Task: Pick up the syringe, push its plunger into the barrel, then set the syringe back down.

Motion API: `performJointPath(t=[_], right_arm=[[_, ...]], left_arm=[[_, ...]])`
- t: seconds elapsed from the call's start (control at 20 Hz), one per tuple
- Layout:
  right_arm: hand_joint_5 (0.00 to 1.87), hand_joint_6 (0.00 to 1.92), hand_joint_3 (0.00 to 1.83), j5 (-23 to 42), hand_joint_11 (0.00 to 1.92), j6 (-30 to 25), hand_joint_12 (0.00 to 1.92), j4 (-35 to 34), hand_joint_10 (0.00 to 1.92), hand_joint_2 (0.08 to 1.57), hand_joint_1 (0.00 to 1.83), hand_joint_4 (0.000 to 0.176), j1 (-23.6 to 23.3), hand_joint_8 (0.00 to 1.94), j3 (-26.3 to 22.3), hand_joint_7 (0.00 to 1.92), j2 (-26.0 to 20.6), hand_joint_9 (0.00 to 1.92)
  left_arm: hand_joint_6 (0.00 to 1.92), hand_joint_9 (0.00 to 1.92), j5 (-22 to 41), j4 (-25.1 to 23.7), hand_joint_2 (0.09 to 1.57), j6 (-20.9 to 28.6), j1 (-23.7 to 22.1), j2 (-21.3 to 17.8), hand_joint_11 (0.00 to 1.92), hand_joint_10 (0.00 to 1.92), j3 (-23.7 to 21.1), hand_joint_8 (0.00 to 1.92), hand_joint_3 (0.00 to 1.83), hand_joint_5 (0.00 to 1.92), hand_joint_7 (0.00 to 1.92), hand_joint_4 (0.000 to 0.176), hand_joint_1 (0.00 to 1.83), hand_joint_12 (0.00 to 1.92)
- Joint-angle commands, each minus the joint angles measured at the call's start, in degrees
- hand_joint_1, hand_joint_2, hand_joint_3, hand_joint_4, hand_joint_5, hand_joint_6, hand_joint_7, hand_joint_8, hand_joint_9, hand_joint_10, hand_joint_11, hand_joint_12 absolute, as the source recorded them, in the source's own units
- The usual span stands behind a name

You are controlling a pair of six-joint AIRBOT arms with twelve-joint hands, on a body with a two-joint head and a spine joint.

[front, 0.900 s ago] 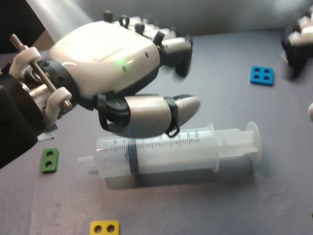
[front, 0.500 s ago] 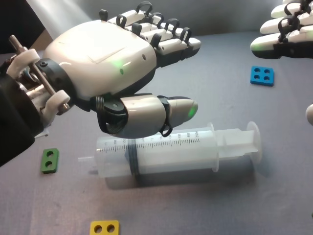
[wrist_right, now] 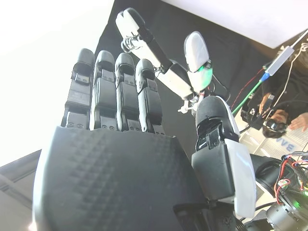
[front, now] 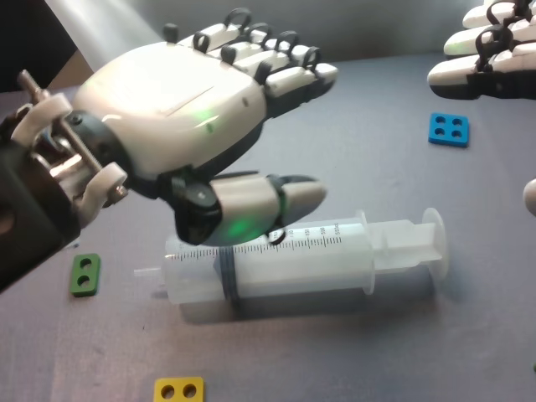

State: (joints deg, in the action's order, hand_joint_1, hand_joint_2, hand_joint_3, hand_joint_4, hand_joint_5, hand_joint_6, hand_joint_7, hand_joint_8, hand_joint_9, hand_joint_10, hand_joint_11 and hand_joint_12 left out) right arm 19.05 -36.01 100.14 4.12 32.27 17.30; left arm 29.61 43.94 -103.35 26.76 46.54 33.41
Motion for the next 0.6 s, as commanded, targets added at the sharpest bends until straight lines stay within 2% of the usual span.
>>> performJointPath(t=[0.0, 0.2, 0.3, 0.4, 0.55], right_arm=[[0.29, 0.00, 0.00, -0.90, 0.00, 0.10, 0.47, -2.13, 0.01, 1.30, 0.00, 0.000, -0.89, 0.00, -0.20, 0.25, -0.08, 0.19], [0.27, 0.00, 0.00, -0.90, 0.00, 0.10, 0.45, -2.13, 0.00, 1.31, 0.00, 0.000, -0.89, 0.00, -0.20, 0.23, -0.08, 0.18], [0.27, 0.00, 0.00, -0.89, 0.00, 0.10, 0.47, -2.13, 0.00, 1.31, 0.00, 0.000, -0.89, 0.00, -0.22, 0.23, -0.07, 0.18], [0.25, 0.00, 0.00, -0.85, 0.00, 0.10, 0.45, -2.13, 0.00, 1.31, 0.00, 0.000, -0.89, 0.00, -0.24, 0.22, -0.07, 0.17], [0.28, 0.01, 0.00, -0.83, 0.00, 0.11, 0.44, -2.13, 0.00, 1.32, 0.00, 0.000, -0.89, 0.00, -0.25, 0.24, -0.07, 0.18]], left_arm=[[0.00, 0.12, 7.95, -1.77, 1.27, 1.35, 0.74, 0.63, 0.00, 0.00, 0.56, 0.00, 0.00, 0.13, 0.12, 0.000, 0.34, 0.37], [0.00, 0.05, 12.78, -0.46, 1.15, 3.58, 4.42, 4.94, 0.00, 0.00, 2.86, 0.00, 0.00, 0.06, 0.05, 0.000, 0.62, 0.20], [0.00, 0.02, 13.35, 1.61, 1.02, 3.13, 6.30, 8.05, 0.00, 0.00, 3.89, 0.00, 0.00, 0.03, 0.01, 0.000, 0.79, 0.15], [0.00, 0.00, 14.64, 3.27, 0.94, 2.66, 8.03, 9.69, 0.00, 0.00, 3.98, 0.00, 0.00, 0.00, 0.00, 0.000, 0.84, 0.13], [0.00, 0.00, 16.19, 4.84, 0.90, 1.83, 10.77, 11.71, 0.00, 0.00, 3.85, 0.00, 0.00, 0.00, 0.00, 0.000, 0.89, 0.07]])
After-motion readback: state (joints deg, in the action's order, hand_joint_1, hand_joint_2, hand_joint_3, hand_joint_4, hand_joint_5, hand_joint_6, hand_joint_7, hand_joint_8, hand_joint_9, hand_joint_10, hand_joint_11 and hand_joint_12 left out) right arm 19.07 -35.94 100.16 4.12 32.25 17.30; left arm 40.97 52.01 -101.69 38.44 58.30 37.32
